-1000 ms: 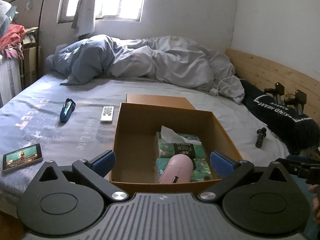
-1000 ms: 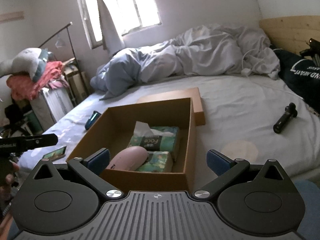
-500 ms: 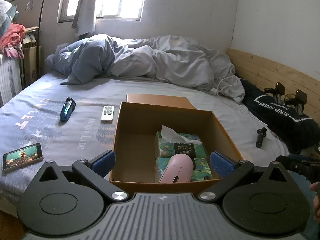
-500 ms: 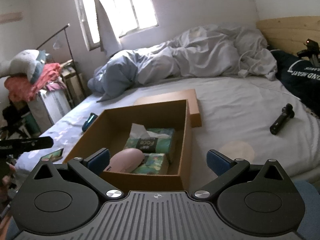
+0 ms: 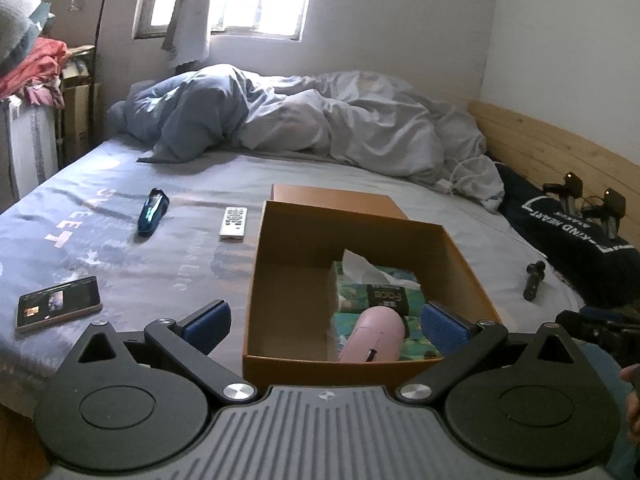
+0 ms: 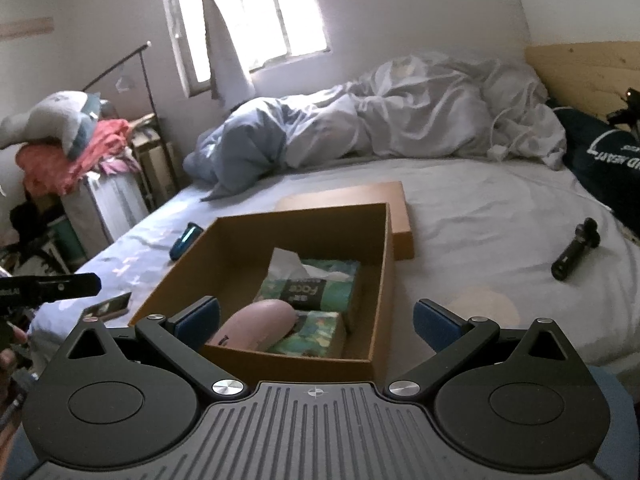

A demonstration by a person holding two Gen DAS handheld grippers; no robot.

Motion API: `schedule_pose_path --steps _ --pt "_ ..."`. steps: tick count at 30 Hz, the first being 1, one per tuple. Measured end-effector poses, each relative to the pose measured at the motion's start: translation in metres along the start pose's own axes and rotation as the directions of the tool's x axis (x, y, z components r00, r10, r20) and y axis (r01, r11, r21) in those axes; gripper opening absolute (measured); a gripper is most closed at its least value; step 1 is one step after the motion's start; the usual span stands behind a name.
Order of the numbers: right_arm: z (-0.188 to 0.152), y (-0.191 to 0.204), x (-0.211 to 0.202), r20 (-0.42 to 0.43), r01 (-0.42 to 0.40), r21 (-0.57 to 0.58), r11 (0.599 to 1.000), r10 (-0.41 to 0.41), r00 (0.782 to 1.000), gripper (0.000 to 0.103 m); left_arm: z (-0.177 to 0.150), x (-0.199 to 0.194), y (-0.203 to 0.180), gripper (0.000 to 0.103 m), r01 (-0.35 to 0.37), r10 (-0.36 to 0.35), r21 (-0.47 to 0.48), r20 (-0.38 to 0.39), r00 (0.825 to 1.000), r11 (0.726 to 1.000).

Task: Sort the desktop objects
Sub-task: 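Move the left tool toward the black cylindrical device on the sheet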

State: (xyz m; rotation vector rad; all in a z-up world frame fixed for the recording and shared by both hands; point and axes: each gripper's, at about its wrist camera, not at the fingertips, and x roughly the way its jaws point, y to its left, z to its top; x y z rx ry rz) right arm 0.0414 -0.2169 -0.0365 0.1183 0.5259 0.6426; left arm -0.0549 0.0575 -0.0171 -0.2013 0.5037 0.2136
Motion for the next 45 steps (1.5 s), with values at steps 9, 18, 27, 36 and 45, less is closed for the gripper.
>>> schedule_pose_path --steps 9,18,27,36,45 --pt "0.002 -0.002 0.003 0.002 0.004 -0.001 1.0 -0.004 1.0 0.103 -0.001 0.001 0.002 0.103 -0.018 0.018 0.001 -0.007 1.0 1.0" --pt "0.004 -0.004 0.007 0.005 0.009 -0.002 1.0 -0.009 1.0 0.103 -0.001 0.003 0.0 0.103 -0.019 0.019 0.011 -0.02 1.0 1.0" --pt "0.008 -0.015 0.013 0.002 0.038 0.027 0.999 -0.039 0.999 0.103 0.001 0.012 -0.007 0.103 -0.008 0.01 0.063 -0.042 0.999 0.998" --pt "0.018 -0.045 0.014 0.022 0.097 0.099 0.99 -0.099 0.995 0.103 0.021 0.042 -0.025 0.103 0.033 -0.028 0.073 -0.07 0.997 0.997" --pt "0.033 -0.098 0.009 0.035 0.171 0.245 0.954 -0.185 0.982 0.103 0.047 0.089 -0.087 0.103 0.149 -0.135 0.14 -0.104 0.985 0.979"
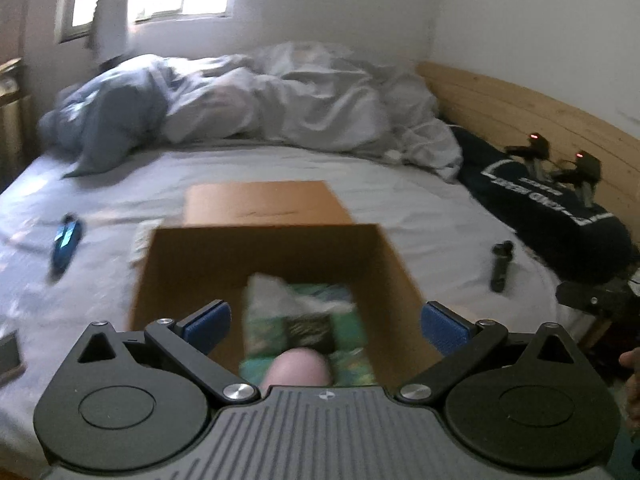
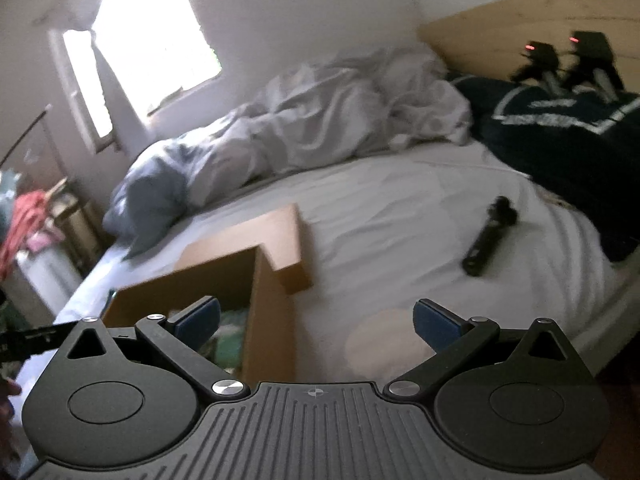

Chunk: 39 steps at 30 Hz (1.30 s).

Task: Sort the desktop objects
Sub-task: 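Move the left tool toward the black cylindrical device on the sheet, then close the left tool fingers around the black cylindrical device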

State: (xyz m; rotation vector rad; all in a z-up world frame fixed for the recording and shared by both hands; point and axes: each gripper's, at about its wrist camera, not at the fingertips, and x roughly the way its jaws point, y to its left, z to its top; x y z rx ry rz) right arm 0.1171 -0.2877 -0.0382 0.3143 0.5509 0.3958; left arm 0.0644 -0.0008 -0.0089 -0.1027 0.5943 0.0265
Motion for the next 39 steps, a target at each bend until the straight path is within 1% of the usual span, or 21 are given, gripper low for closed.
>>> schedule_pose_path --steps 5,10,14,17,19,21,24,28,30,32,33,34,35,36,39 --pt "0.026 -0.033 0.005 0.037 0.063 0.047 0.997 -0.065 0.997 0.103 0.025 0.033 -0.038 0.103 0.081 -0.08 0.062 -0.012 0.997 0.995" --pt "0.053 -0.072 0.023 0.047 0.128 0.077 0.989 -0.132 0.99 0.103 0.045 0.074 -0.076 0.103 0.157 -0.154 0.105 -0.039 0.987 0.982" --pt "0.074 -0.105 0.048 0.026 0.137 0.101 0.985 -0.14 0.99 0.103 0.061 0.112 -0.105 0.103 0.22 -0.212 0.128 -0.068 0.975 0.967" --pt "0.088 -0.127 0.069 0.002 0.147 0.115 0.982 -0.148 0.989 0.103 0.068 0.143 -0.128 0.103 0.251 -0.239 0.159 -0.089 0.967 0.955" --pt "0.097 -0.141 0.084 -0.006 0.147 0.131 0.98 -0.148 0.989 0.103 0.069 0.165 -0.143 0.103 0.273 -0.257 0.177 -0.107 0.961 0.946" --pt "0.104 -0.159 0.1 -0.009 0.126 0.174 0.977 -0.127 0.992 0.103 0.067 0.186 -0.157 0.103 0.295 -0.273 0.191 -0.134 0.953 0.936" --pt "0.112 -0.183 0.127 -0.038 0.119 0.234 0.965 -0.113 0.993 0.103 0.058 0.22 -0.176 0.103 0.342 -0.306 0.217 -0.181 0.935 0.915" --pt "0.114 -0.21 0.161 -0.1 0.124 0.293 0.948 -0.099 0.99 0.102 0.044 0.262 -0.199 0.103 0.381 -0.318 0.243 -0.26 0.912 0.892" --pt "0.113 -0.222 0.179 -0.134 0.136 0.31 0.941 -0.098 0.986 0.101 0.038 0.282 -0.206 0.103 0.402 -0.325 0.243 -0.303 0.896 0.883" --pt "0.111 -0.234 0.195 -0.168 0.134 0.332 0.934 -0.081 0.982 0.097 0.032 0.299 -0.211 0.103 0.43 -0.341 0.244 -0.334 0.879 0.869" --pt "0.109 -0.238 0.202 -0.188 0.144 0.336 0.931 -0.084 0.979 0.091 0.029 0.306 -0.213 0.103 0.442 -0.348 0.246 -0.347 0.871 0.862" --pt "0.106 -0.242 0.209 -0.202 0.153 0.342 0.927 -0.087 0.975 0.088 0.027 0.311 -0.216 0.103 0.457 -0.358 0.25 -0.358 0.863 0.853" --pt "0.104 -0.247 0.216 -0.217 0.157 0.353 0.922 -0.083 0.973 0.087 0.025 0.316 -0.218 0.103 0.476 -0.373 0.249 -0.368 0.852 0.843" --pt "0.1 -0.252 0.222 -0.234 0.158 0.367 0.917 -0.073 0.969 0.086 0.023 0.319 -0.221 0.103 0.487 -0.381 0.248 -0.374 0.845 0.837" --pt "0.092 -0.259 0.237 -0.268 0.16 0.375 0.913 -0.059 0.962 0.083 0.02 0.331 -0.228 0.103 0.503 -0.39 0.248 -0.391 0.834 0.828"
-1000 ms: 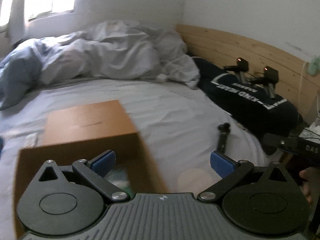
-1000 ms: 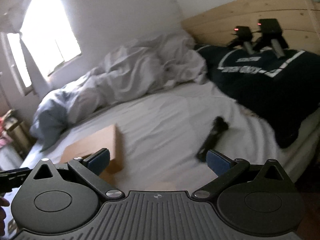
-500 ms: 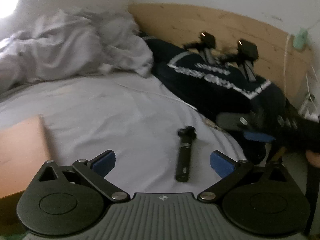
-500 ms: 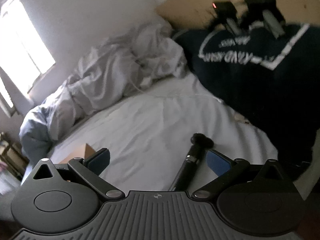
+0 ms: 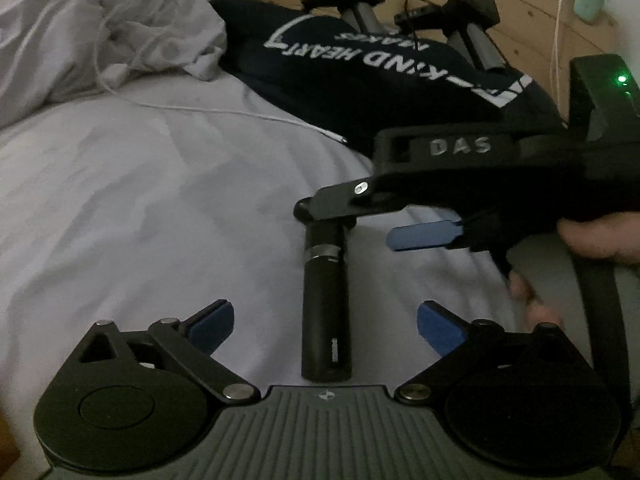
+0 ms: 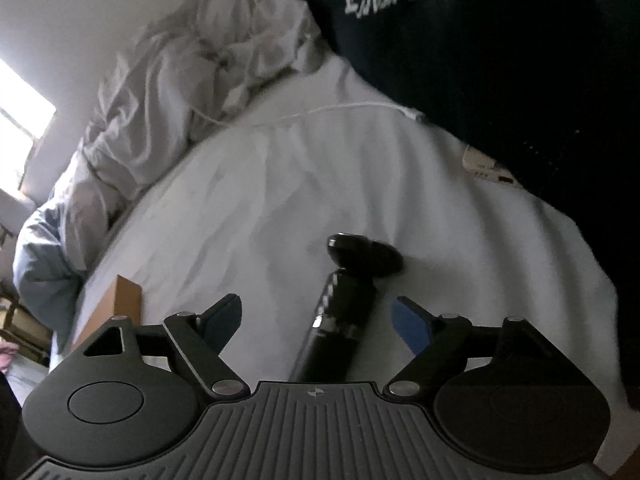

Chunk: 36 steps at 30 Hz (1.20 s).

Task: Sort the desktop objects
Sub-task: 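Close the left tool fingers around the black cylindrical device, then lift the black device with the left tool and carry it toward the cardboard box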

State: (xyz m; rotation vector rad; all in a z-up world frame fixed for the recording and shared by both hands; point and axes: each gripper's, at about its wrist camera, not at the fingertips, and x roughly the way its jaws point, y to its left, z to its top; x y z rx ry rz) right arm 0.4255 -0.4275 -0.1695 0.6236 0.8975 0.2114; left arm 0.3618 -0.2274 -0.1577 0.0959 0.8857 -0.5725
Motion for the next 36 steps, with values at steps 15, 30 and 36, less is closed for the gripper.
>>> schedule_pose_path --steps 15,30,36 --pt "0.009 -0.013 0.045 -0.083 -0.013 0.049 0.999 0.017 0.996 0.045 -0.003 0.041 -0.001 0.045 -0.035 0.035 0.002 -0.065 0.997 0.999" --pt "0.006 0.02 0.021 -0.06 -0.049 -0.011 0.999 0.048 0.997 0.043 -0.009 0.009 -0.005 0.034 0.006 -0.006 -0.019 -0.028 1.0 1.0" --pt "0.007 0.053 -0.014 -0.029 -0.09 -0.067 0.994 0.089 0.996 0.043 -0.008 -0.042 -0.01 0.034 -0.004 0.005 -0.019 0.04 0.999 1.0"
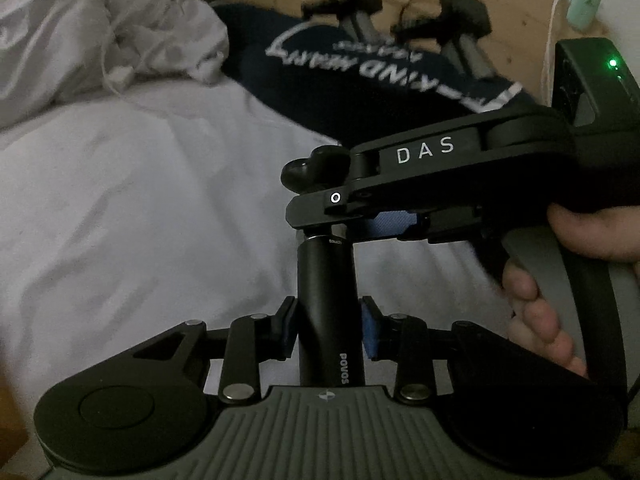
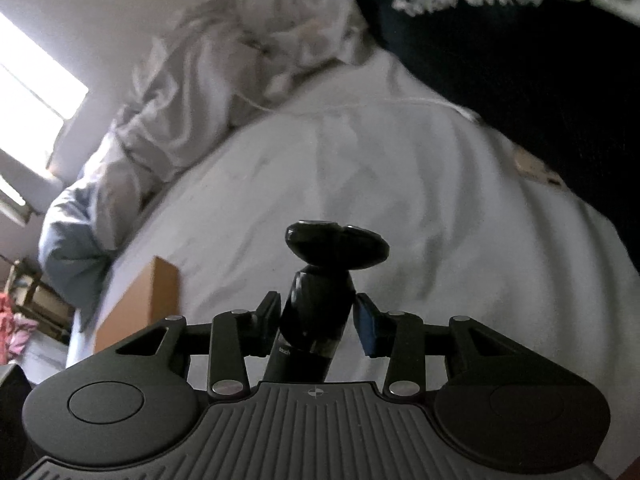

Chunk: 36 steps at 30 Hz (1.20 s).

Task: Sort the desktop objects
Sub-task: 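Lift the black device with the left tool and carry it toward the cardboard box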

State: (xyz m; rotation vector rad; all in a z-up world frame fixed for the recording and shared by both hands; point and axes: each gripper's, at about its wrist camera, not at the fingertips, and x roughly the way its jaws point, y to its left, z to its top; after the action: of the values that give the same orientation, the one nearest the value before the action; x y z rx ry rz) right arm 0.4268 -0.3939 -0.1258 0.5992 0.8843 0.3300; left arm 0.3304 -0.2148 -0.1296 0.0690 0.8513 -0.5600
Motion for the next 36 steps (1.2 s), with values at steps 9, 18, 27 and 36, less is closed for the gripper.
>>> schedule_pose_path --steps 9,18,27,36 --pt "-0.015 0.069 -0.066 0.041 -0.076 -0.097 0.992 0.08 0.996 0.043 -0.002 -0.091 -0.018 0.034 -0.048 0.047 0.008 0.112 0.993 0.999" --pt "-0.046 0.159 -0.118 0.047 -0.144 -0.238 0.961 0.159 0.986 0.043 -0.024 -0.187 -0.025 0.034 -0.097 0.101 -0.029 0.227 0.969 0.995" --pt "-0.099 0.244 -0.116 -0.02 -0.214 -0.329 0.92 0.22 0.975 0.043 -0.069 -0.257 0.006 0.034 -0.156 0.176 -0.1 0.25 0.952 0.983" --pt "-0.167 0.314 -0.077 -0.151 -0.286 -0.366 0.886 0.247 0.957 0.043 -0.122 -0.302 0.051 0.034 -0.218 0.255 -0.192 0.194 0.947 0.957"
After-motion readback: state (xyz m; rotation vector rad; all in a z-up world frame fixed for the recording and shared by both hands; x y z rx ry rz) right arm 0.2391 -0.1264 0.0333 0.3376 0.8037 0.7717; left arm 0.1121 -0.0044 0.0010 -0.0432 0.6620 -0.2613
